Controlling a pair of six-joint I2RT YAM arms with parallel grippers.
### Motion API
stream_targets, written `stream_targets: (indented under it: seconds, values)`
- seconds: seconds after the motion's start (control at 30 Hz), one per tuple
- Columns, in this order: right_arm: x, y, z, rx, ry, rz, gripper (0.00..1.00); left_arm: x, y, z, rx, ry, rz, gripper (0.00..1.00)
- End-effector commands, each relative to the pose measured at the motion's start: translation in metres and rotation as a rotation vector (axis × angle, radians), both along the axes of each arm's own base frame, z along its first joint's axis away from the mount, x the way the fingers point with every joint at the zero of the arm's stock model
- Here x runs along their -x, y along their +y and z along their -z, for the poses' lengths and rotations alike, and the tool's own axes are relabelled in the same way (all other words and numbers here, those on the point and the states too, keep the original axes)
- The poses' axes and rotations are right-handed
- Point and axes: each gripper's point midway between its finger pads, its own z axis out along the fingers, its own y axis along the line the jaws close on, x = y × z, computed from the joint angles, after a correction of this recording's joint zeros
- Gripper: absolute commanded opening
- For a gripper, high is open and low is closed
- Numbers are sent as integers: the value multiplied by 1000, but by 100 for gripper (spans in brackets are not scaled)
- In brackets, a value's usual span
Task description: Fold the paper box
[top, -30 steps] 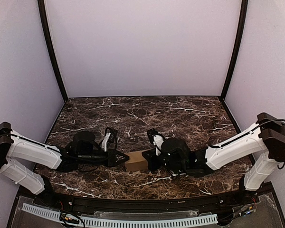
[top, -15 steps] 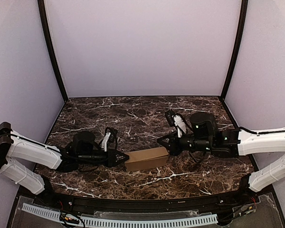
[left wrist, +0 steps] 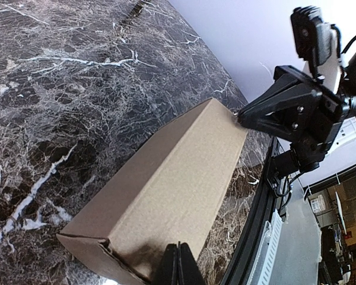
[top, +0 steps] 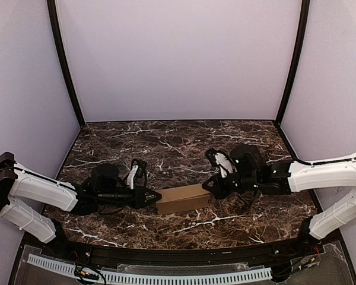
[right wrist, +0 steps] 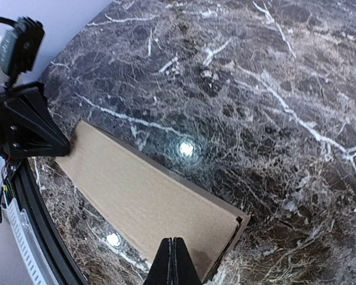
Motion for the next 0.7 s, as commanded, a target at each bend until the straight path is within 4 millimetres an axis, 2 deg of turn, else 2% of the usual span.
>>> stream_targets:
  seconds: [0.0, 0.13, 0.2, 0.27, 0.37, 0.5, 0.67]
  values:
    - [4, -8, 41, 56, 70, 15, 0, 23, 34, 72, -236, 162, -6, 1]
    - [11, -26, 79, 123, 127, 61, 0, 24, 35, 74, -239, 164, -10, 0]
    - [18, -33, 90, 132, 156, 68, 0, 24, 35, 73, -239, 163, -8, 0]
    - [21, -37, 91, 123, 162, 78, 0, 23, 34, 73, -240, 163, -6, 0]
    - [18, -38, 82, 108, 144, 89, 0, 23, 31, 71, -235, 163, -1, 0]
    - [11, -28, 58, 71, 102, 76, 0, 21, 26, 62, -224, 150, 13, 0]
    - [10, -14, 16, -33, 29, 36, 0, 14, 14, 32, -206, 101, 49, 0]
